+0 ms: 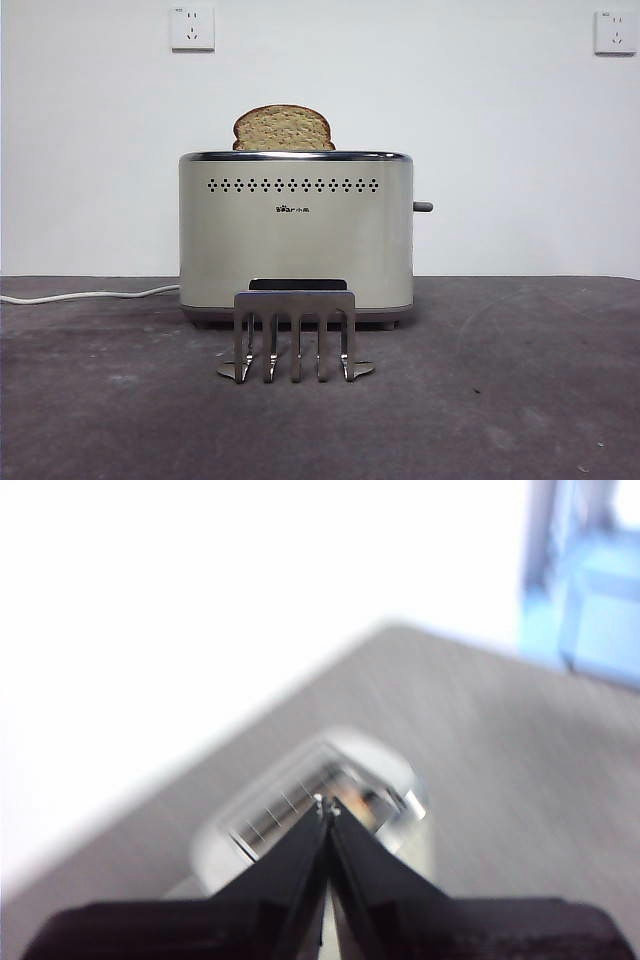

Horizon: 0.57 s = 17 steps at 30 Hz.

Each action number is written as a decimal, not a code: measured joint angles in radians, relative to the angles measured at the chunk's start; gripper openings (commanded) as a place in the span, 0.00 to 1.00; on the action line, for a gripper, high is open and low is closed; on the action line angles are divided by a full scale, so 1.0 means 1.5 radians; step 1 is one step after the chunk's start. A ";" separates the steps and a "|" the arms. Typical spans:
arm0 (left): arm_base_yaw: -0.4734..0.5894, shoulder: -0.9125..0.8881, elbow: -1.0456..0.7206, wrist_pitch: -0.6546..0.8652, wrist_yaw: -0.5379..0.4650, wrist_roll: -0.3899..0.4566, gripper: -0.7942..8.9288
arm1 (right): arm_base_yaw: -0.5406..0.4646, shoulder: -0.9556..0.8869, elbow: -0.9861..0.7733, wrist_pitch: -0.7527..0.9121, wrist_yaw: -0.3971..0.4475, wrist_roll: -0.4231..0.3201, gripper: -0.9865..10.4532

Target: Pick up a slice of bread from the rack,put the bread on the toaster,press the button

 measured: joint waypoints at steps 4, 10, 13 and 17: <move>0.074 -0.093 -0.081 0.113 0.010 -0.002 0.08 | 0.000 0.000 0.000 0.000 0.000 0.000 0.09; 0.159 -0.268 -0.320 0.285 -0.027 -0.003 0.08 | 0.000 0.000 0.000 0.000 0.000 0.000 0.09; 0.187 -0.361 -0.465 0.365 -0.100 -0.003 0.08 | 0.000 0.000 0.000 0.000 0.000 0.000 0.09; 0.212 -0.458 -0.637 0.425 -0.137 -0.007 0.08 | 0.000 0.000 0.000 0.000 0.000 0.000 0.09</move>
